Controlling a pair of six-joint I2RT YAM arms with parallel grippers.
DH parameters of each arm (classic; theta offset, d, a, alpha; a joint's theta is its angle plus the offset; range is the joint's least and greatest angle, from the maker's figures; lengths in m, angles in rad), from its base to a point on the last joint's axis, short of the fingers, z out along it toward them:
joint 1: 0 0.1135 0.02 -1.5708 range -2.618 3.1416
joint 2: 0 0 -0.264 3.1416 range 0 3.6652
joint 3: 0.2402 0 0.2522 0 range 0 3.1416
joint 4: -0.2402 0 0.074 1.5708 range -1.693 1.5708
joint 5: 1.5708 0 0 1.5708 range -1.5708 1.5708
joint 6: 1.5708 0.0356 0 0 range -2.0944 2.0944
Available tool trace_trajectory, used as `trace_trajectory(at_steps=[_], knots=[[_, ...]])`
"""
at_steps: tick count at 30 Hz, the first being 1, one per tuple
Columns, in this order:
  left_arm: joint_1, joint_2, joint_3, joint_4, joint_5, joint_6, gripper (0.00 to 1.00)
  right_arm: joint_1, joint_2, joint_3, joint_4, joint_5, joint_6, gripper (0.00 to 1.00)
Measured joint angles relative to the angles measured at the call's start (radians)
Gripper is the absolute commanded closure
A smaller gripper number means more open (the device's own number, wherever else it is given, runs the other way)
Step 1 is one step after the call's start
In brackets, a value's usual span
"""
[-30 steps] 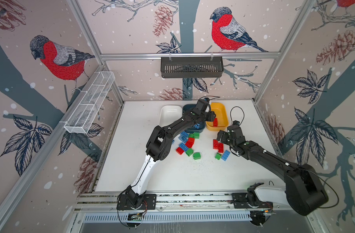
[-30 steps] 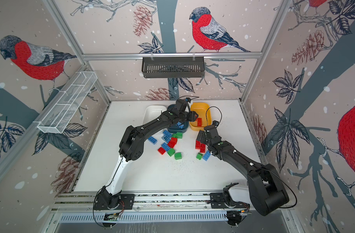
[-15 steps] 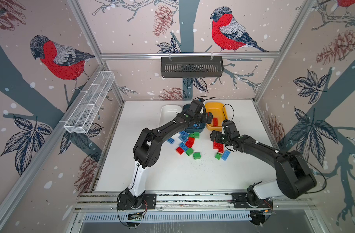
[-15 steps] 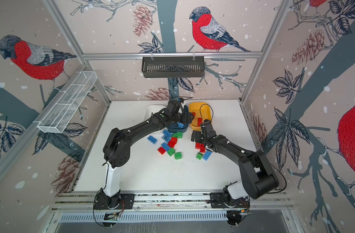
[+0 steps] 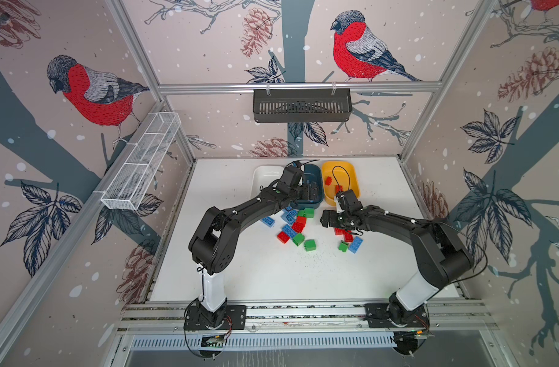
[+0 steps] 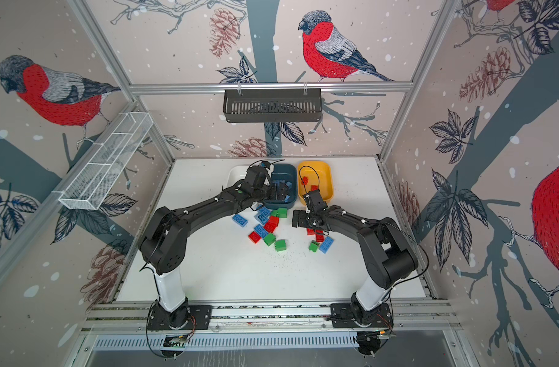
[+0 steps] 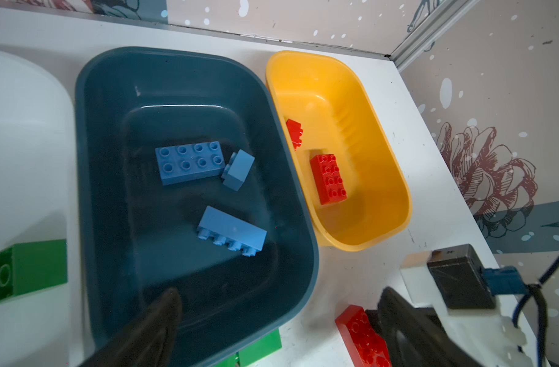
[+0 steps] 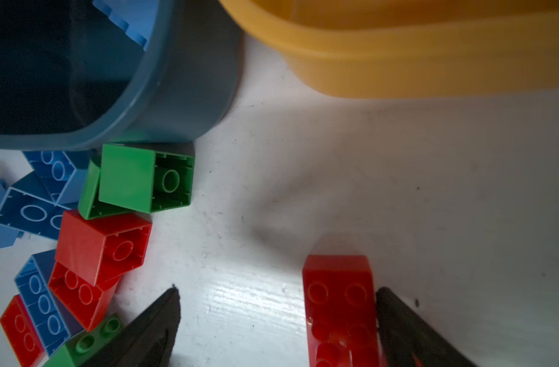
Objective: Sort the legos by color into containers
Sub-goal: 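Grasp a red brick with the right gripper and drop it in the yellow bin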
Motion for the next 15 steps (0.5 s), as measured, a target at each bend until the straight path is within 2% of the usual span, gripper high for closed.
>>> trace_trajectory(at_steps=[4,15], knots=[[0.013,-0.022,-0.034,0.008,0.000,-0.016,0.03,0.034,0.005,0.011,-0.014,0.001,0.000,0.08],[0.035,-0.069,-0.093,0.030,-0.034,-0.028,0.03,0.106,0.010,-0.020,-0.071,0.087,-0.030,0.39]])
